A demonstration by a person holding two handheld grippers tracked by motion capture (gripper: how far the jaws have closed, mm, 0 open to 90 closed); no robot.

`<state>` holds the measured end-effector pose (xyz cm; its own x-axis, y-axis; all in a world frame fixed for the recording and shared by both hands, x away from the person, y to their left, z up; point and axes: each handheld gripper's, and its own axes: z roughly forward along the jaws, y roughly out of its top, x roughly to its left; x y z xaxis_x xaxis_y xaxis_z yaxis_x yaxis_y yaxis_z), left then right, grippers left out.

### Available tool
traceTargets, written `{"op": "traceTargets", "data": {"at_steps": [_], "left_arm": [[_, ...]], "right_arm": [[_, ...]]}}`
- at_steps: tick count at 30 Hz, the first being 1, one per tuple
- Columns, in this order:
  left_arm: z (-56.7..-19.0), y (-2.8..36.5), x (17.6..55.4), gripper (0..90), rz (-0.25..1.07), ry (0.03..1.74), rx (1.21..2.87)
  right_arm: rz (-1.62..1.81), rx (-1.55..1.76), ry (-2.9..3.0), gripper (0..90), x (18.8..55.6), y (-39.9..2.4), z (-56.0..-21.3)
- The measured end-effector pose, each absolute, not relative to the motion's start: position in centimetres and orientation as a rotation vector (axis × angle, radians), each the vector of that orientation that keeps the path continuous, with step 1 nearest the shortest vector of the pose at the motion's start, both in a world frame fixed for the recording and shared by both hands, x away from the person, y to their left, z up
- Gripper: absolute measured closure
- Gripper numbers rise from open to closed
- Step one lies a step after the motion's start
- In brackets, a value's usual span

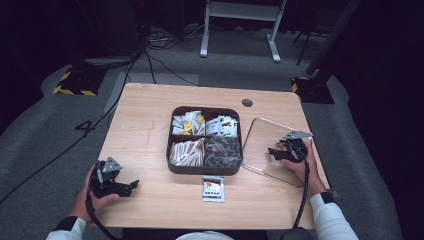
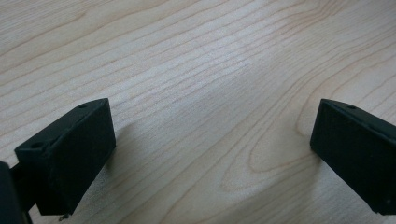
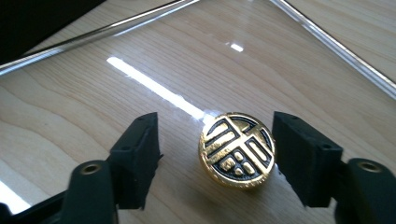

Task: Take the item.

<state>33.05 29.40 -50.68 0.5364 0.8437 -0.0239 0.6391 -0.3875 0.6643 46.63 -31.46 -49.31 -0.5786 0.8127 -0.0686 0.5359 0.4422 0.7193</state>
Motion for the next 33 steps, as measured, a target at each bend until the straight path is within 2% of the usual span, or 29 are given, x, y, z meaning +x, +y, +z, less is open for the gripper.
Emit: {"op": "traceTargets", "data": {"at_steps": [3,9,33], "left_arm": [[-50.7,29.4,33.0,0.3,0.423,1.195,2.15],[-50.7,29.4,33.0,0.3,0.423,1.195,2.15],[-50.7,29.4,33.1,0.1,0.421,1.196,2.148]], "right_arm": [[0.944,1.143,2.29,39.7,46.7,-31.3,-49.4],[0.977,1.191,2.246,59.2,46.7,-32.3,-49.4],[1.004,1.196,2.24,60.0,46.4,-33.1,-48.9]]}}
